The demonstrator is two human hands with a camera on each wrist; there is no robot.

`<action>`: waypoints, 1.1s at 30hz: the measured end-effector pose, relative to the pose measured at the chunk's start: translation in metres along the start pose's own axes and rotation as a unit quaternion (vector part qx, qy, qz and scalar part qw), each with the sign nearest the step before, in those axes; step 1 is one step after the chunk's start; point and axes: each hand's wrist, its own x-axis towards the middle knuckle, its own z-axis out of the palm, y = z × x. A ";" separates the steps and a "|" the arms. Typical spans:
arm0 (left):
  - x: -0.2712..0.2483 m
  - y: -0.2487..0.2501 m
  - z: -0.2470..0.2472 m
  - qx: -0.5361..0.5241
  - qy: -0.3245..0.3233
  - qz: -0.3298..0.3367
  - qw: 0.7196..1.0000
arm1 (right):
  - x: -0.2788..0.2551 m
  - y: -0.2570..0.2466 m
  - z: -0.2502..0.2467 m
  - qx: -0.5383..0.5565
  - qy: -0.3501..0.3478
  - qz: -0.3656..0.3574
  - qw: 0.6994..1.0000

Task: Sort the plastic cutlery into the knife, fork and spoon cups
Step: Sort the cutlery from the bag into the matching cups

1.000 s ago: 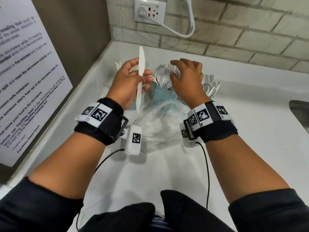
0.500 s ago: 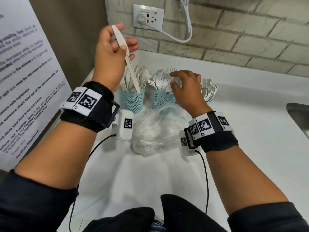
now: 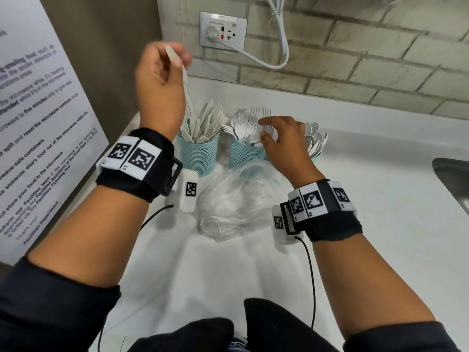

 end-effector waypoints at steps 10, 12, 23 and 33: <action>-0.021 -0.039 -0.009 0.423 -0.119 -0.168 0.883 | -0.005 0.004 -0.012 0.019 -0.006 0.028 0.999; -0.023 -0.033 -0.006 0.436 -0.123 -0.143 0.880 | -0.008 0.002 -0.017 0.014 -0.022 0.031 0.999; -0.103 -0.025 0.035 0.384 -0.510 -0.096 0.764 | -0.029 0.018 0.004 -0.292 -0.322 0.112 0.893; -0.147 -0.038 0.036 0.505 -0.586 -0.132 0.619 | -0.059 0.027 0.015 -0.186 -0.363 0.192 0.892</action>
